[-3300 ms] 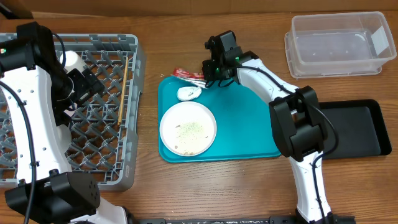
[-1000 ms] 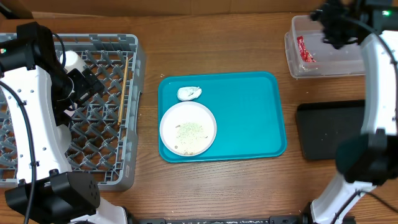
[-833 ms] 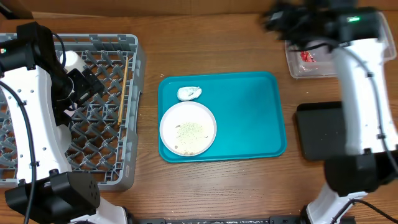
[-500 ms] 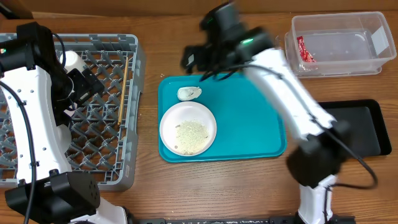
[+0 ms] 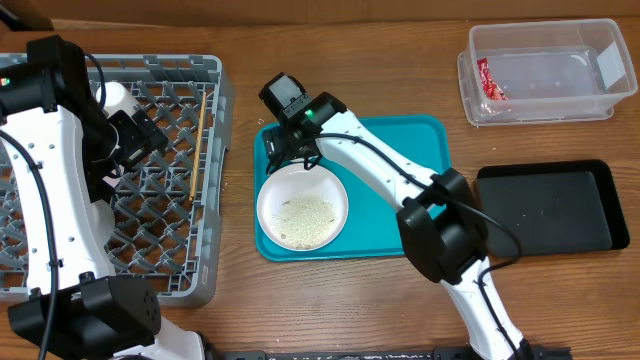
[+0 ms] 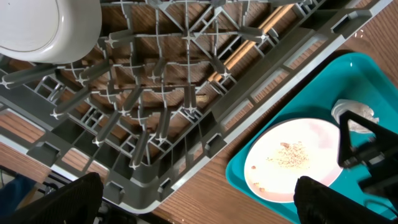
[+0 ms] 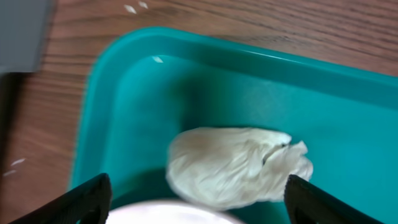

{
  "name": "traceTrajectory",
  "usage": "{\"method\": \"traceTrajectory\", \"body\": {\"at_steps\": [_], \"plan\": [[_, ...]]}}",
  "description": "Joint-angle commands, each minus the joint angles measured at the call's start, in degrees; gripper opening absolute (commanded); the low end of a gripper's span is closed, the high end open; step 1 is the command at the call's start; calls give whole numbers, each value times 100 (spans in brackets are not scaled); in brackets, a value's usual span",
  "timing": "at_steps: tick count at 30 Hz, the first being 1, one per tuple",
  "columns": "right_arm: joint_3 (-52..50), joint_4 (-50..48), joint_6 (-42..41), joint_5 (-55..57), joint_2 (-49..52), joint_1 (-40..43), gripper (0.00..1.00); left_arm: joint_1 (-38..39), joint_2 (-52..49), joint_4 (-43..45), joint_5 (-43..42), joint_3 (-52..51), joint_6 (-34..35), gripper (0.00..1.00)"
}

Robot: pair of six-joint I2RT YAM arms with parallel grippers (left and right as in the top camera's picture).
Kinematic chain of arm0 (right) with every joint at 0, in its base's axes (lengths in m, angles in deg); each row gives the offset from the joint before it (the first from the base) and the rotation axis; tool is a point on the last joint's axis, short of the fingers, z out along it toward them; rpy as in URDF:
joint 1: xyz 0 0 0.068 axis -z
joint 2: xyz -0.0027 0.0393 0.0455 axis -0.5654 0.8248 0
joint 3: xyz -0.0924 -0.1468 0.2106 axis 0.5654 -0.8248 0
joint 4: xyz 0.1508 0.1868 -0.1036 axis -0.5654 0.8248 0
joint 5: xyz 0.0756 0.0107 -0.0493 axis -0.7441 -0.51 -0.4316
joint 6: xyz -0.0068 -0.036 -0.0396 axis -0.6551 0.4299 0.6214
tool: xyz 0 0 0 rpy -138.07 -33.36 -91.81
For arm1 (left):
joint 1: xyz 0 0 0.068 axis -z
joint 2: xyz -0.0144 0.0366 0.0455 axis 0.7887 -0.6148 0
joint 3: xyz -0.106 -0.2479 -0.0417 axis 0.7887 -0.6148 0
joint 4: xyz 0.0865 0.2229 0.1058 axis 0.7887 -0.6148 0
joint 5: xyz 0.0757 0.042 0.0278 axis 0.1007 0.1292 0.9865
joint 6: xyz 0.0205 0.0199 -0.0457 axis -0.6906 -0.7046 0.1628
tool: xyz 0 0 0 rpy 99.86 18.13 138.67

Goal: Sort waste into correct bins and load items into the dishwasher
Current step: 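Move the right gripper back and grasp the white tissue, then carry the tissue right and drop it into the clear bin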

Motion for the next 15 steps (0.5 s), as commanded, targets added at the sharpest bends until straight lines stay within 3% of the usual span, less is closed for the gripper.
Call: {"method": "traceTrajectory", "body": {"at_steps": [1,3,8,15], "plan": [[2,-105,-144,393,195,20,87,-22,90,2,61,-15,-107,100],[2,-160,-144,404,229,20,80,-22,90,4,61,-15,-107,100],[2,-214,-149,433,234,20,47,-22,90,2,61,-15,-107,100],[-225,-264,-144,599,243,26,39,-22,90,2,61,-15,-109,100]]}}
